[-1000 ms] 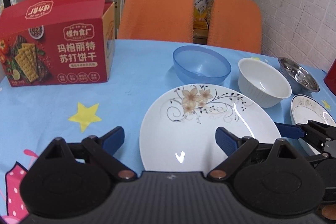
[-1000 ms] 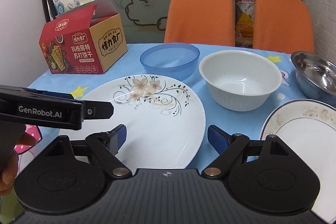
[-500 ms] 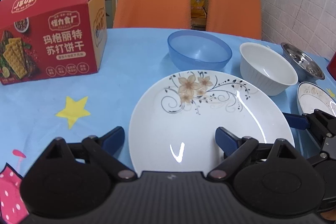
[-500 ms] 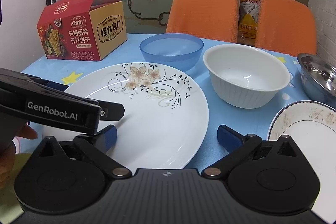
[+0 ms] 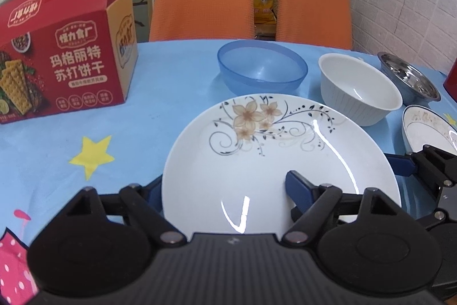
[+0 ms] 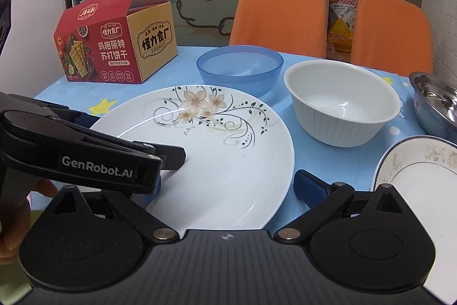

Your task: Organize plates and bowls

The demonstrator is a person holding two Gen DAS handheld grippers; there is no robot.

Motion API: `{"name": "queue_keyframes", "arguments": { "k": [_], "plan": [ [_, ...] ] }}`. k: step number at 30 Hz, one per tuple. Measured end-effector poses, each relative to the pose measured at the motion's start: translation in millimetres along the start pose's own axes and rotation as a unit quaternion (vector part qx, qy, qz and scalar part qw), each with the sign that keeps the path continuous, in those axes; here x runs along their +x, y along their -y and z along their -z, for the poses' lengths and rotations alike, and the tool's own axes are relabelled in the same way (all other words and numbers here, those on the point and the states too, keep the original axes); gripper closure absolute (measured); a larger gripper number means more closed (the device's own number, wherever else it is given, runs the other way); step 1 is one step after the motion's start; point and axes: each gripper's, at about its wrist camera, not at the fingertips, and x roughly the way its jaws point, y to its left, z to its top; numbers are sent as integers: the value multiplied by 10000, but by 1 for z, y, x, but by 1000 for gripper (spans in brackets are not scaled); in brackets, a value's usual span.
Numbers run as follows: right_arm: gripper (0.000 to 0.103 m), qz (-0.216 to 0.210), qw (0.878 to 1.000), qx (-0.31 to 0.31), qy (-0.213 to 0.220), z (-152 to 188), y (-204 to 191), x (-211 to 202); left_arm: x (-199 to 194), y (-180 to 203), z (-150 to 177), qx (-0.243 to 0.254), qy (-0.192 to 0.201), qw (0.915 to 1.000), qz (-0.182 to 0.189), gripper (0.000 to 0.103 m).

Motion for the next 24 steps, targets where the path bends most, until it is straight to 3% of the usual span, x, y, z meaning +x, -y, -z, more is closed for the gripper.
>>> {"name": "queue_keyframes", "arguments": {
  "k": [3,10,15,24],
  "plan": [
    [0,49,9998,190,-14,-3,1,-1,-2,1,-6,-121,-79,9999,-70,33],
    [0,100,9987,496,110,-7,5,-17,-25,13,-13,76,164,9997,-152,33],
    [0,73,9983,538,216,-9,-1,-31,-39,9,-14,-65,221,9997,-106,33],
    [0,-77,9984,427,350,-1,-27,-75,-92,5,13,-221,368,9991,-52,33]
  ]
}}
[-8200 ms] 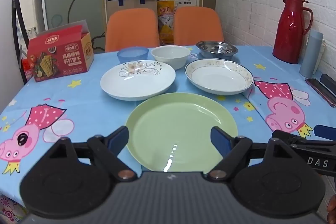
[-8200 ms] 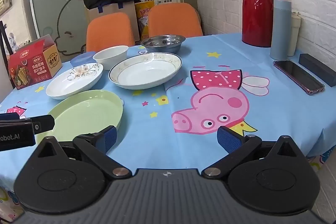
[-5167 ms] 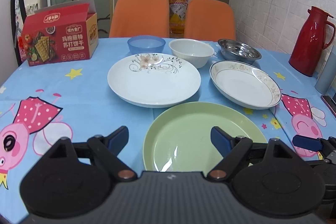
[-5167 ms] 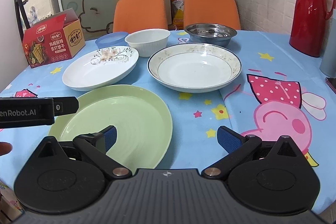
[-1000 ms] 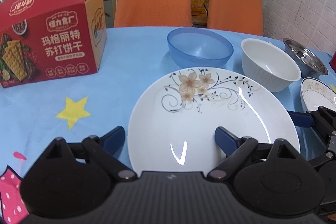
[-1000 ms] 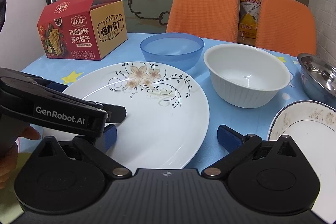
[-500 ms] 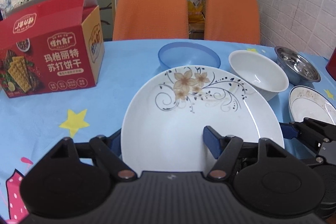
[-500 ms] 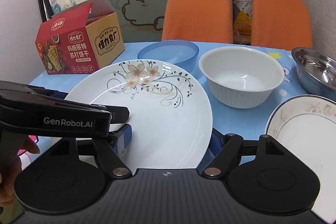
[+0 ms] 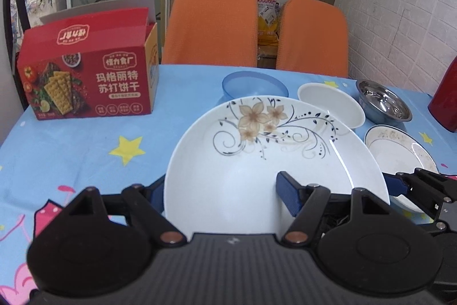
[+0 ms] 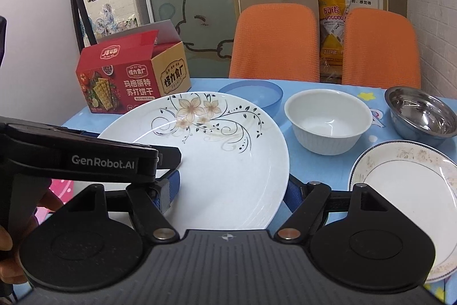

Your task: Organize plates and bowls

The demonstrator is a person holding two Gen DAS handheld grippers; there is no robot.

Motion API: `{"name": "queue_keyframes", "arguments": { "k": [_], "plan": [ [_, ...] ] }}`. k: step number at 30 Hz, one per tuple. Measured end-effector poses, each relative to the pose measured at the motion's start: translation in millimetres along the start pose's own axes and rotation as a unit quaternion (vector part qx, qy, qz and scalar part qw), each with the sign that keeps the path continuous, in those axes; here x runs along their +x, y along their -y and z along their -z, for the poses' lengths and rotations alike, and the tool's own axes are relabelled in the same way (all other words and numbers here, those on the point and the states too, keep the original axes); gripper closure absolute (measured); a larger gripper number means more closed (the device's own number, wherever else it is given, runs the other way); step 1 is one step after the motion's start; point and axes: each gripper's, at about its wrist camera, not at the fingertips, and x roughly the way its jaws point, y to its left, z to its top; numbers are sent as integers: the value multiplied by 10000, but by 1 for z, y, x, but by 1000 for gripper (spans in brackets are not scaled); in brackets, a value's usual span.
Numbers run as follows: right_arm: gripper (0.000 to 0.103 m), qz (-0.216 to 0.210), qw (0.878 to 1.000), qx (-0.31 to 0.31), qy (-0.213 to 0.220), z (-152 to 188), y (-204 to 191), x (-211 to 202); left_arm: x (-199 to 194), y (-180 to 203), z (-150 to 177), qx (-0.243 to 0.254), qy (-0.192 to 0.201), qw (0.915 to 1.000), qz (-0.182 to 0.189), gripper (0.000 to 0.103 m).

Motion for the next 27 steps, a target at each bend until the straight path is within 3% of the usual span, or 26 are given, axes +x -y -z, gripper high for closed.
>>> {"name": "queue_keyframes", "arguments": {
  "k": [12,18,23,27],
  "plan": [
    [0,-212,9994,-146,-240,68,-48,-54,-60,-10,92,-299,-195,9991,-236,32],
    [0,-132,9992,-210,-298,77,-47,-50,-53,-13,104,-410,-277,9987,-83,32],
    [0,-69,9991,-357,-237,81,-48,-49,-53,-8,105,-125,-102,9997,-183,30],
    [0,-97,9999,-61,31,80,-40,-57,-64,-13,98,-171,122,9995,-231,23]
  ]
}}
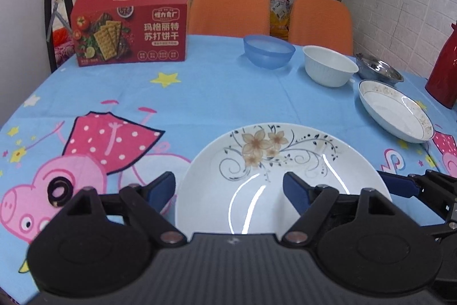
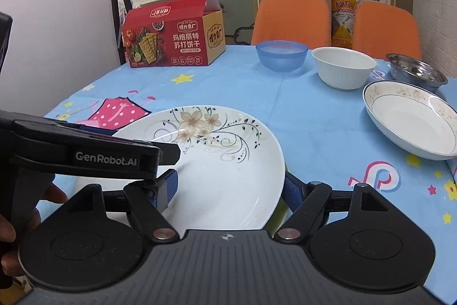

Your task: Organize plates and bowls

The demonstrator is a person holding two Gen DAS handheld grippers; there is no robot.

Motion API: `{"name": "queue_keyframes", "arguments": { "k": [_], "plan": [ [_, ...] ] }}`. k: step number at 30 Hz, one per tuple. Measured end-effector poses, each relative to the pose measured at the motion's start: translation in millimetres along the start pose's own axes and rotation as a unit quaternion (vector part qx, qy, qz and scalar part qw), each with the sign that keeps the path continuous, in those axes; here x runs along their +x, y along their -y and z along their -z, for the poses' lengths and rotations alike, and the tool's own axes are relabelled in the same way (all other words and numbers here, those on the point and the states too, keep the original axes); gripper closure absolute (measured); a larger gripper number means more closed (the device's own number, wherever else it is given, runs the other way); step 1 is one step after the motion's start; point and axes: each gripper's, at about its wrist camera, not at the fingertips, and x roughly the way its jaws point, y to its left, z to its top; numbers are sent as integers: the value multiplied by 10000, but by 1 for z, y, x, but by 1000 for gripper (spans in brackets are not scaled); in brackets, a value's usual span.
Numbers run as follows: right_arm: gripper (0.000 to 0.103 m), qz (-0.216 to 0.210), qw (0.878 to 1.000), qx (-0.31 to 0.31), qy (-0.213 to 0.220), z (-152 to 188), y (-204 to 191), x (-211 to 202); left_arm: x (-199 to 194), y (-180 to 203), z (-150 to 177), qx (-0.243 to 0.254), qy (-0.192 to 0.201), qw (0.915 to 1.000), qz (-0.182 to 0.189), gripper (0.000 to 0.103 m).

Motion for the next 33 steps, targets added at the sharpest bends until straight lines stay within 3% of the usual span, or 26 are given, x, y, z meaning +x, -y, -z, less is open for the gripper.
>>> {"name": "queue_keyframes", "arguments": {
  "k": [6,9,13,17,24,33],
  "plan": [
    [0,268,9971,263,664,-11,21,-32,-12,-1,-17,-96,233,9997,74,21],
    [0,358,9956,444,739,-12,37,-40,-14,11,-26,-97,325,9991,273,12],
    [0,702,9923,715,731,-7,65,-48,-12,39,-37,72,352,9976,600,11],
    [0,1030,9864,1059,718,-1,99,-57,1,66,-45,132,181,9952,954,10],
    [0,1425,9761,1523,608,15,154,-63,42,119,-46,314,-401,9921,1146,9],
    [0,1574,9683,1864,527,21,195,-56,75,164,-56,618,-589,9913,1007,9]
  ]
}}
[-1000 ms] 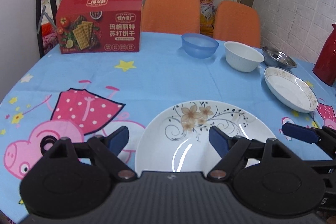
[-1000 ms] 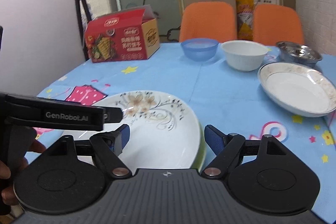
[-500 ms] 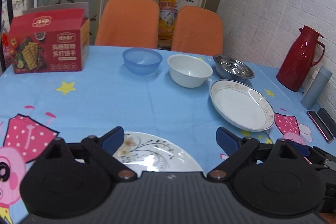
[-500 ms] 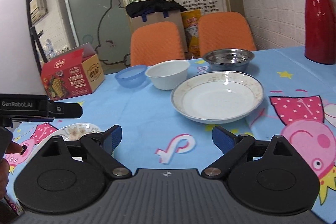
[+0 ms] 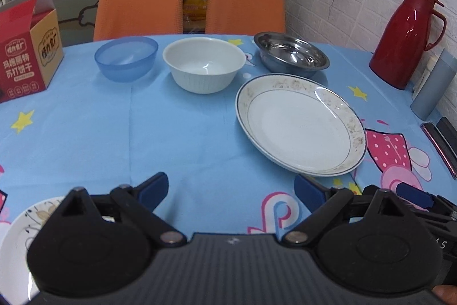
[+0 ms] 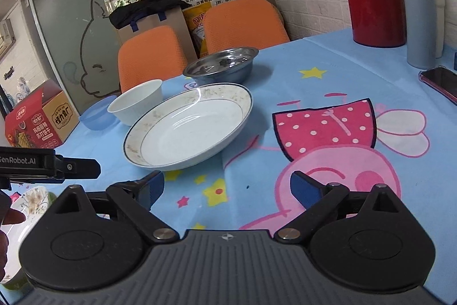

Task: Organize plates and bowls
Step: 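Move both grippers to the rim of the gold-rimmed white plate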

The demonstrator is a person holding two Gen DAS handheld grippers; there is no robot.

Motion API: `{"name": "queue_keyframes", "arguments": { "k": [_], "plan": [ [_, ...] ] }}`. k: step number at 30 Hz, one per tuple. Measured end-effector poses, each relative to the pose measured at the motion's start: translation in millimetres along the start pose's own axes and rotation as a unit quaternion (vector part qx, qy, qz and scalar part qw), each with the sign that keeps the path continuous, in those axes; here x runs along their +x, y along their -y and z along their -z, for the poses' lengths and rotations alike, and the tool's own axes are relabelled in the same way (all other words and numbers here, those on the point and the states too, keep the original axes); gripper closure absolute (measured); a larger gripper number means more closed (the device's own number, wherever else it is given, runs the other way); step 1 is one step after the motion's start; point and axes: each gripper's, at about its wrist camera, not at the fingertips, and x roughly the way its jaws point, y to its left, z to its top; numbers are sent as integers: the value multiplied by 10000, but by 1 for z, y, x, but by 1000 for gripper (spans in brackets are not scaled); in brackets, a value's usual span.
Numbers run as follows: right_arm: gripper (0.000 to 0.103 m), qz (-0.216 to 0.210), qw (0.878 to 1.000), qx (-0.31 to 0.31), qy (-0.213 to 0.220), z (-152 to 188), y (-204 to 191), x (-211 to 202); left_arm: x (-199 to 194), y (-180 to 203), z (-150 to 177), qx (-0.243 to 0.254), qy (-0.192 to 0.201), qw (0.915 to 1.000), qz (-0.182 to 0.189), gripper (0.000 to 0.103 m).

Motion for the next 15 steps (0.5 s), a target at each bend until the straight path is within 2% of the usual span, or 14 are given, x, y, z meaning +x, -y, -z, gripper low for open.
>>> {"name": "queue_keyframes", "arguments": {
  "k": [15],
  "plan": [
    [0,-157,9998,127,-30,-2,11,5,5,5,-5,25,-40,10000,-49,9]
  ]
}}
